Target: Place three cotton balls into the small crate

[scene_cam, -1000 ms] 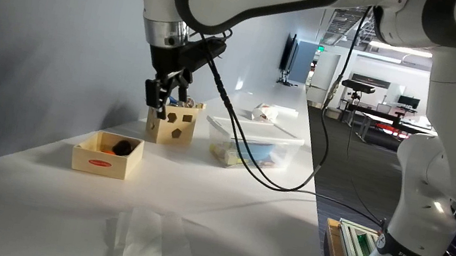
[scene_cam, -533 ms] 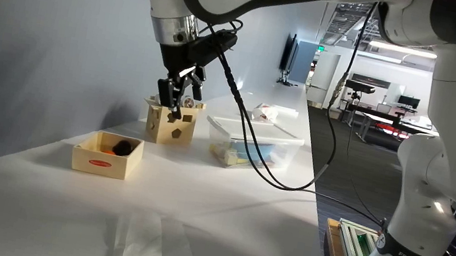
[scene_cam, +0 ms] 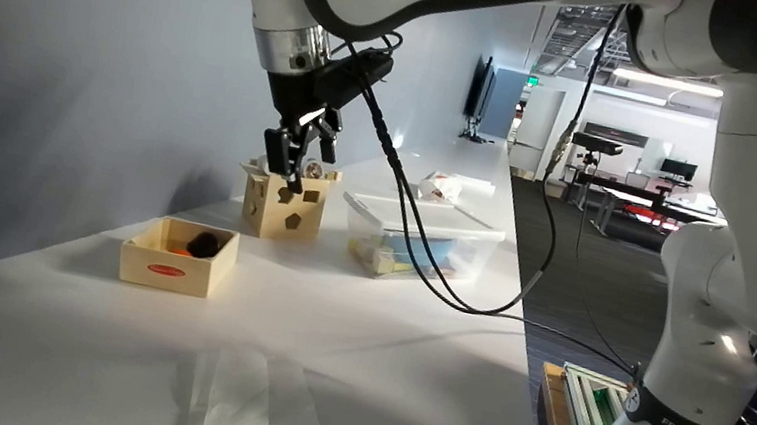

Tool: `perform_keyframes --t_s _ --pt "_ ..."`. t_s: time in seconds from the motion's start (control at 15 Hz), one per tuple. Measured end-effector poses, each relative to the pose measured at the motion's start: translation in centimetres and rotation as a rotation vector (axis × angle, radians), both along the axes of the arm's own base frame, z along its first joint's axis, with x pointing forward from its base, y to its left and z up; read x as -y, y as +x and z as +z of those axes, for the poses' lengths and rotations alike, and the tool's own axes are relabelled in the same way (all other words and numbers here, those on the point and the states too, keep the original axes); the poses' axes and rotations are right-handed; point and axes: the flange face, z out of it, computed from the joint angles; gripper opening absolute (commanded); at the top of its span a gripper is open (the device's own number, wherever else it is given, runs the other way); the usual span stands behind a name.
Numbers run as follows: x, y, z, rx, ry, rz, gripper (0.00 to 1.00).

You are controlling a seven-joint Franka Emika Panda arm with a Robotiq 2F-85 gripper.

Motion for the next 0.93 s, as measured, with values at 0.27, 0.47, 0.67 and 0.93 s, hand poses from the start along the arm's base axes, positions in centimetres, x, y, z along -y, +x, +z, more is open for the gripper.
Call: perform_keyframes --t_s 0.27,0.47,0.67,0.93 --pt "8.6 1.8 2.3 -0.06 0.029 0.11 1.0" --pt "17.2 2.4 4.4 -0.08 0.152 0.122 1.0" --pt "25.4 3.3 5.7 -0.014 0.202 -0.025 1.0" --pt "29.0 5.6 4.3 0.076 0.248 -0.217 1.0"
